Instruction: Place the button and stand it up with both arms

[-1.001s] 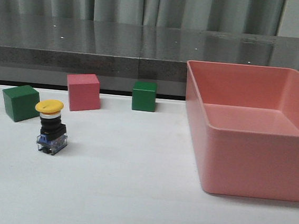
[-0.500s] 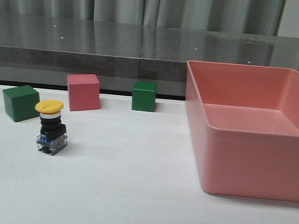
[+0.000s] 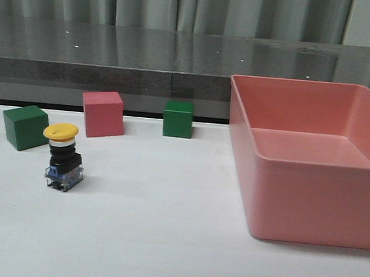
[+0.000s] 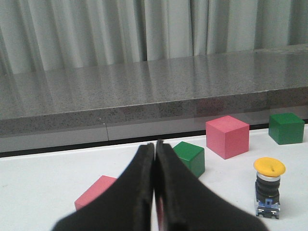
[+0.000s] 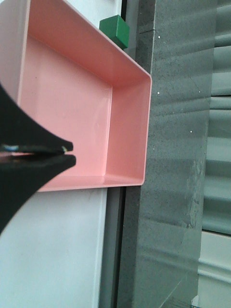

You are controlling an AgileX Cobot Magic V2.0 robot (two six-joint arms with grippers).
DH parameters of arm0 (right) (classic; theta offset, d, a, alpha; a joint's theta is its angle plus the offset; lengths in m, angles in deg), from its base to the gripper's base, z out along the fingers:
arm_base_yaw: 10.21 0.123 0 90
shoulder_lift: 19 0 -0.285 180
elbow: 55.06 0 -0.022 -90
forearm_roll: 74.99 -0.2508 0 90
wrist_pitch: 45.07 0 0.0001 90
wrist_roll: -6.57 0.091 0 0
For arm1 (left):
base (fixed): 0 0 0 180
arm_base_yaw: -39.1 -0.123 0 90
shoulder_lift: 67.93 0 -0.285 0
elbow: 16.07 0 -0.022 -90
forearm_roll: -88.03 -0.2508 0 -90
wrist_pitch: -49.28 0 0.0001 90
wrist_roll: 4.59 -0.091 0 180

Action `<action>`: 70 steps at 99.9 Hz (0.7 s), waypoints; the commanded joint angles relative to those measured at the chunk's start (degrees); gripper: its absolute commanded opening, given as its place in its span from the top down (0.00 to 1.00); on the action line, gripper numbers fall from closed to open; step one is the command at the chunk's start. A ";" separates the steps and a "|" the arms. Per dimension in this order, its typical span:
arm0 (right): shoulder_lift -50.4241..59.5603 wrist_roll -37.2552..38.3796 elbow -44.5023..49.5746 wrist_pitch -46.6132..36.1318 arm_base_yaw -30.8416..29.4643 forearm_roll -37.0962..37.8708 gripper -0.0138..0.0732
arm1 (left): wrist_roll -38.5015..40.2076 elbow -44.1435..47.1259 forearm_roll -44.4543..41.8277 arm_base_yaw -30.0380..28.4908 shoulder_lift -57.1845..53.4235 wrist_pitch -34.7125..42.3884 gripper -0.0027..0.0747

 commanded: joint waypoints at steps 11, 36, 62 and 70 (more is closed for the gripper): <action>7.13 5.47 7.16 -7.50 3.67 4.16 0.91 | 0.54 2.58 0.08 -0.09 -1.71 4.76 0.99; 15.28 5.52 14.63 -10.54 5.83 3.84 0.91 | 0.54 2.58 0.08 -0.09 -1.71 4.76 0.99; 15.06 5.52 15.55 -13.40 5.83 3.84 0.91 | 0.54 2.58 0.08 -0.09 -1.71 4.76 0.99; 15.06 5.52 15.55 -13.40 5.83 3.84 0.91 | 0.54 2.58 0.08 -0.09 -1.71 4.76 0.99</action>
